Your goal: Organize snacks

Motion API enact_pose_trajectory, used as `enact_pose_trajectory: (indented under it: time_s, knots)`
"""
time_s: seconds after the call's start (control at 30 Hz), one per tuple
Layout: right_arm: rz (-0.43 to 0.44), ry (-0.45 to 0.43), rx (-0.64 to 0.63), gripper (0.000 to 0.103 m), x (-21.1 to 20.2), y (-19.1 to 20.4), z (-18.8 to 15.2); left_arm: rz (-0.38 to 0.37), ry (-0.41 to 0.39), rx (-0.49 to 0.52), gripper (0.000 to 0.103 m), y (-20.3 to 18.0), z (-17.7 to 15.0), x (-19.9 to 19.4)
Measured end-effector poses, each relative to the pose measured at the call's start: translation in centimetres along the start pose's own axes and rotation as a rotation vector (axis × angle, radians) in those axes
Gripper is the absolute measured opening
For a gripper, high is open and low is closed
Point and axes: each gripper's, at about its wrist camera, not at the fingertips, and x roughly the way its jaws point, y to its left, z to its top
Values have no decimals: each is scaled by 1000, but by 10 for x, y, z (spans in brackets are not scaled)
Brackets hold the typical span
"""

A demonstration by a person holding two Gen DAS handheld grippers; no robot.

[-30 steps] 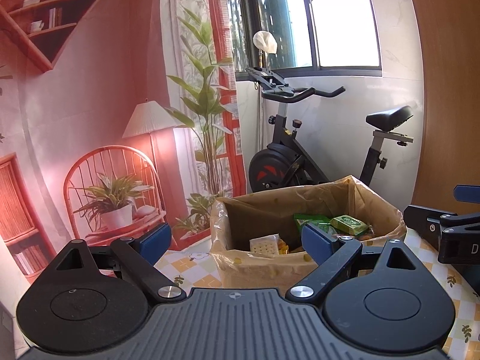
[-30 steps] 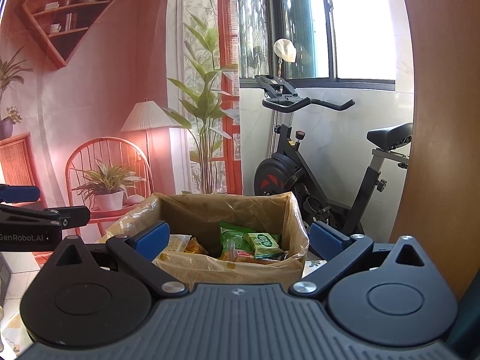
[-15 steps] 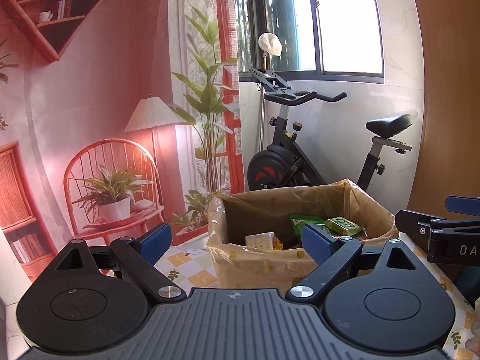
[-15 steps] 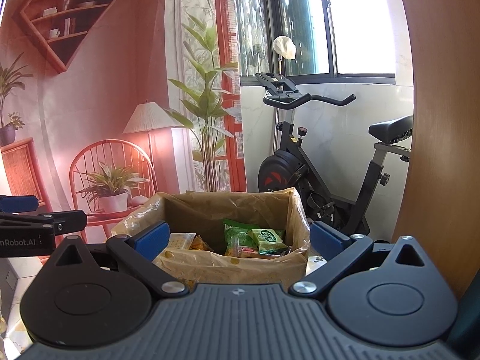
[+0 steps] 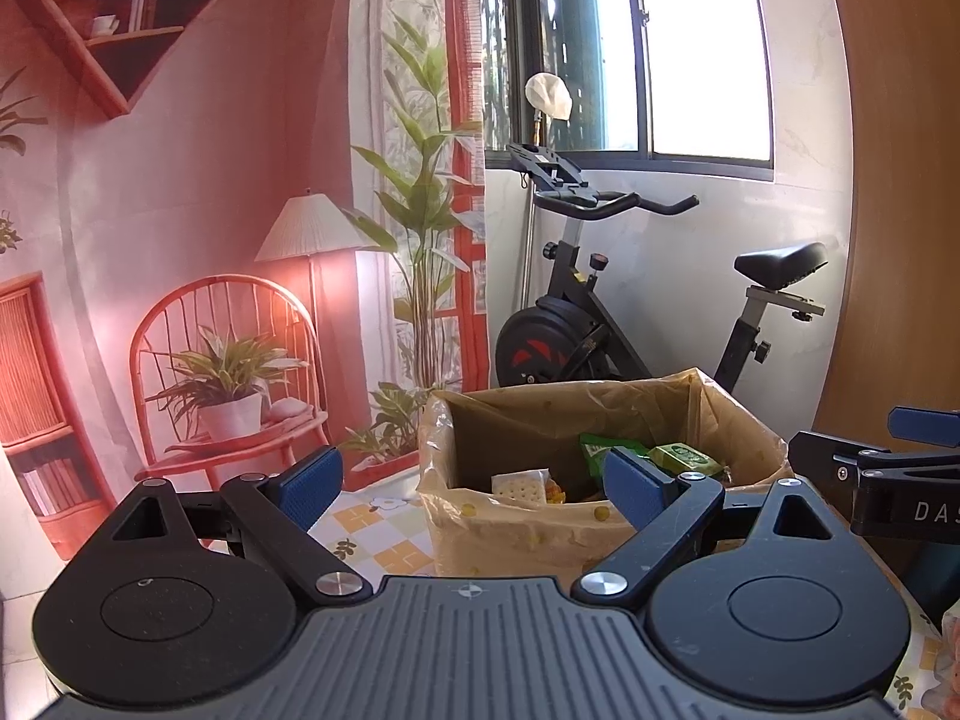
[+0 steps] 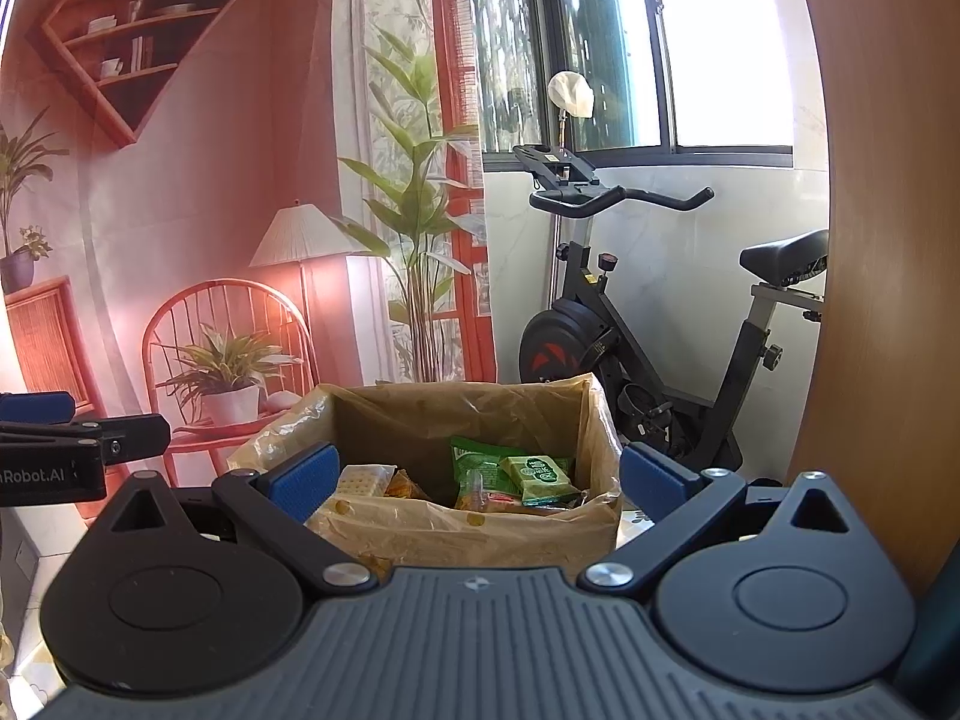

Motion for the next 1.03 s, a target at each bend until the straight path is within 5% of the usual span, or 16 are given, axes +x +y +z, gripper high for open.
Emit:
enact_pose_trajectory:
  time_s: [1.03]
  knots:
    - [10,2,-10,102,-3,9,0,-29,-15,-31,96,3,-2,-6]
